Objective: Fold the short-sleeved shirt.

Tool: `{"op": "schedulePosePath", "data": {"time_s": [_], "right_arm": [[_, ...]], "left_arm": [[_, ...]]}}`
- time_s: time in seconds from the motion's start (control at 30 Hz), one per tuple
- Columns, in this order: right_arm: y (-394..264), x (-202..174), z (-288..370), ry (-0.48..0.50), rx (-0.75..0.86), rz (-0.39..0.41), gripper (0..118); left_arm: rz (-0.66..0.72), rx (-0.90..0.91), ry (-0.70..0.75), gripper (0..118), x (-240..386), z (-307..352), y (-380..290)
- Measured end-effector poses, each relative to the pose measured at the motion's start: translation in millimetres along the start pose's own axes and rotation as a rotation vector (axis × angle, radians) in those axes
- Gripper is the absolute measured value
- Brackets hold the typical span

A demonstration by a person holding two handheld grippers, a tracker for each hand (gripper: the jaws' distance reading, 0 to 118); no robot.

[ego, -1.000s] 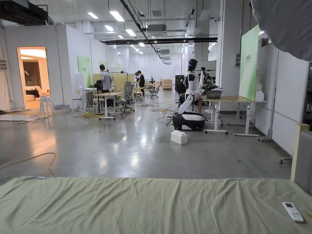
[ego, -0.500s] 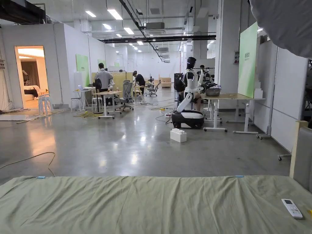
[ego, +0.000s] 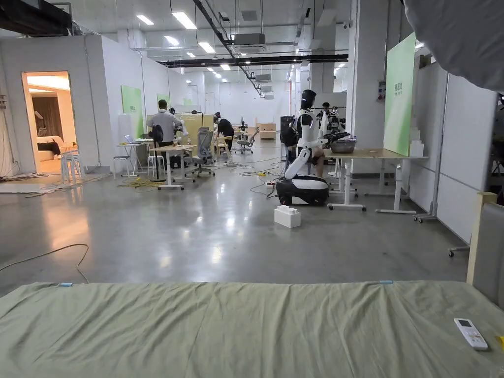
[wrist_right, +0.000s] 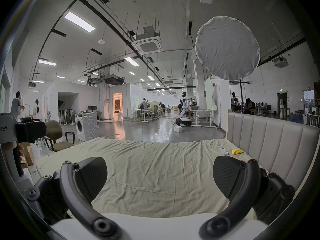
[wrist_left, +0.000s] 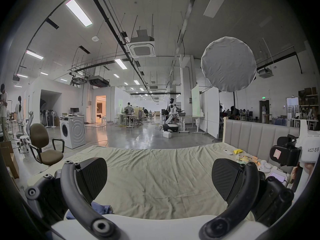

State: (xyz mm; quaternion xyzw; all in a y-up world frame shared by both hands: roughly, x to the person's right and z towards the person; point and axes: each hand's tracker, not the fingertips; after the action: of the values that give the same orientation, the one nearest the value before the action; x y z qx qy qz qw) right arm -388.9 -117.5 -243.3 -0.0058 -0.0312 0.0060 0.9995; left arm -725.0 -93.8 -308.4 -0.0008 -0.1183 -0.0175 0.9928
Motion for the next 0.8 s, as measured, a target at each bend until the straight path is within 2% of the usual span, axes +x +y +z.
{"op": "schedulePosePath", "data": {"time_s": [0.8], "right_arm": [[1.2,1.2,2.0,-0.005,0.004,-0.022,118]], "left_arm": [[-0.001,-0.015,-0.014,118,4.9,1.1,-1.5]]}}
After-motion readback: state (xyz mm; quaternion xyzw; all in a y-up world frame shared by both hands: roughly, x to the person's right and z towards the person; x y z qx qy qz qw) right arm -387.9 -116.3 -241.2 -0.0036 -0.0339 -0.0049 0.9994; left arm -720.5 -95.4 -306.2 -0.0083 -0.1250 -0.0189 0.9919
